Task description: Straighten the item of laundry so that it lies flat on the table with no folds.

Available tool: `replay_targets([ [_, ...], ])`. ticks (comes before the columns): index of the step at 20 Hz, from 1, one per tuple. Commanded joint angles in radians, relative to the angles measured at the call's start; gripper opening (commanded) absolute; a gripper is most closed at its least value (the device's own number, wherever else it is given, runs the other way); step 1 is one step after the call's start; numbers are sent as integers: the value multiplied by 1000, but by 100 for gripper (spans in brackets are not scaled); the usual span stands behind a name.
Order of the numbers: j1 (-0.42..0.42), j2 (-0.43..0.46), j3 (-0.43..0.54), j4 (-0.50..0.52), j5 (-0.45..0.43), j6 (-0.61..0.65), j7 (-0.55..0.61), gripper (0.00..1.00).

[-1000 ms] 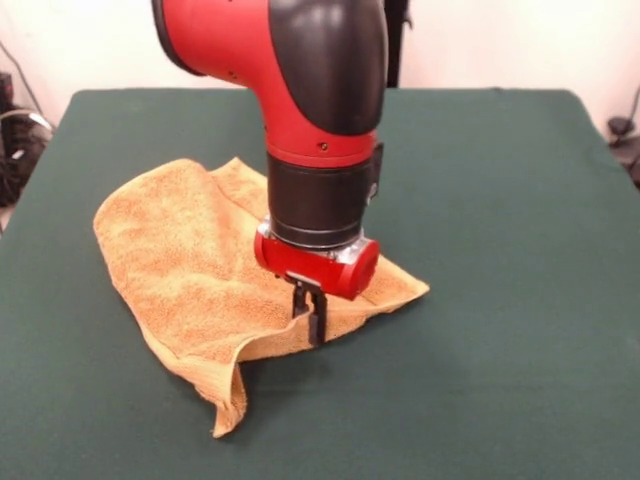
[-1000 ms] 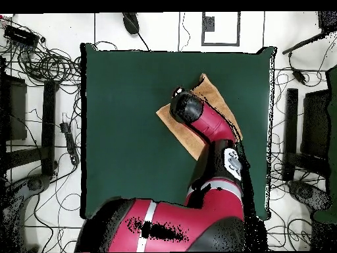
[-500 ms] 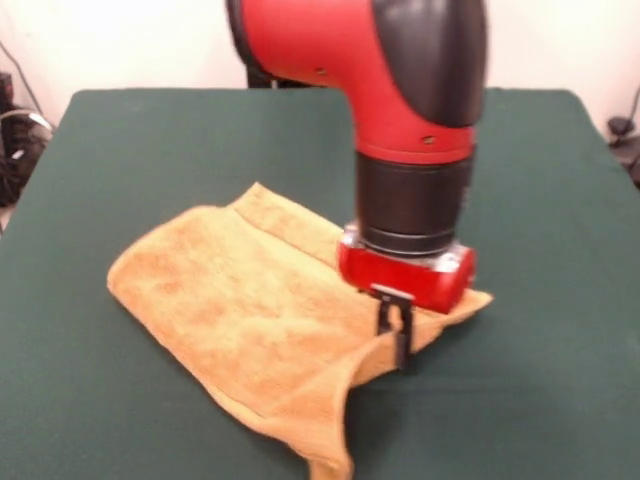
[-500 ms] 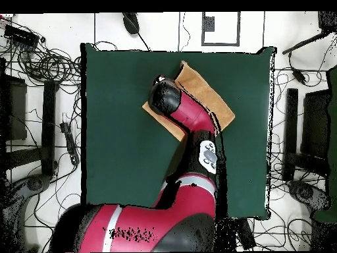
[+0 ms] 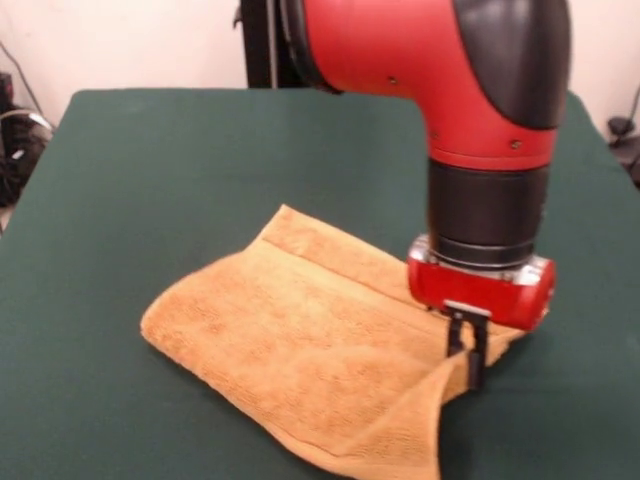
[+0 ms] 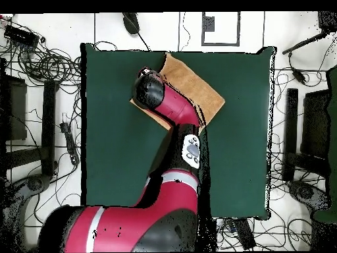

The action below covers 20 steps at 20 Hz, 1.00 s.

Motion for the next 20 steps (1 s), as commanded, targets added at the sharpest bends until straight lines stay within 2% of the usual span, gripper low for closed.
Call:
replay_targets([
  [1,65,-2,58,8,67,136,357,0],
  [3,61,-41,23,59,40,206,354,0],
  [5,46,-107,5,168,15,258,339,0],
  [9,24,-214,54,378,27,240,306,0],
  [12,29,-263,78,503,70,203,341,0],
  [14,59,-274,32,519,57,219,380,0],
  [20,25,-319,40,596,29,204,319,0],
])
